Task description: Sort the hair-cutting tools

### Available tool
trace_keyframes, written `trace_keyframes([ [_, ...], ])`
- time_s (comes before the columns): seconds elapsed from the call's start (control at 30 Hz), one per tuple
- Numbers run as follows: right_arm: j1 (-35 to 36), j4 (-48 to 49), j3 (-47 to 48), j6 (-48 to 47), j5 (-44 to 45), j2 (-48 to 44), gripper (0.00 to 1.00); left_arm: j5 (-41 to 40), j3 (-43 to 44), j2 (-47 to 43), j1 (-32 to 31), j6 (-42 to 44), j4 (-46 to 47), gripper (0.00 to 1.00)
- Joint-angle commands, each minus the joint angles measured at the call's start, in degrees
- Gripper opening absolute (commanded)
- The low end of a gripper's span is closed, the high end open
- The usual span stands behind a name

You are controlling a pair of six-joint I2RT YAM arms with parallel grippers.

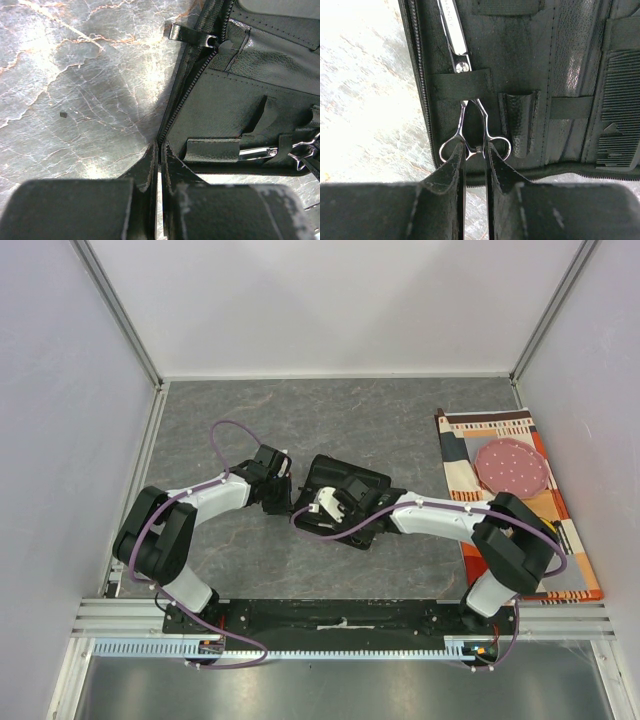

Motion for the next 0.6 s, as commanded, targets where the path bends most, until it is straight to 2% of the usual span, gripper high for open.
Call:
trace_keyframes([
  [0.0,-0.2,1.5,1.4,1.0,-4.5,5.2,0.18,1.4,-1.4,0.6,-1.6,1.5,-0.8,0.02],
  [0.33,1.0,2.8,8.5,2.1,-7.6,9.7,0.17,1.3,-1.4,0.7,-1.9,1.6,-0.9,0.02],
  [0.57,3.6,1.8,13.2,2.1,-8.1,13.0,0.21,1.3,-1.3,0.5,-2.0,1.6,-1.0,0.02],
])
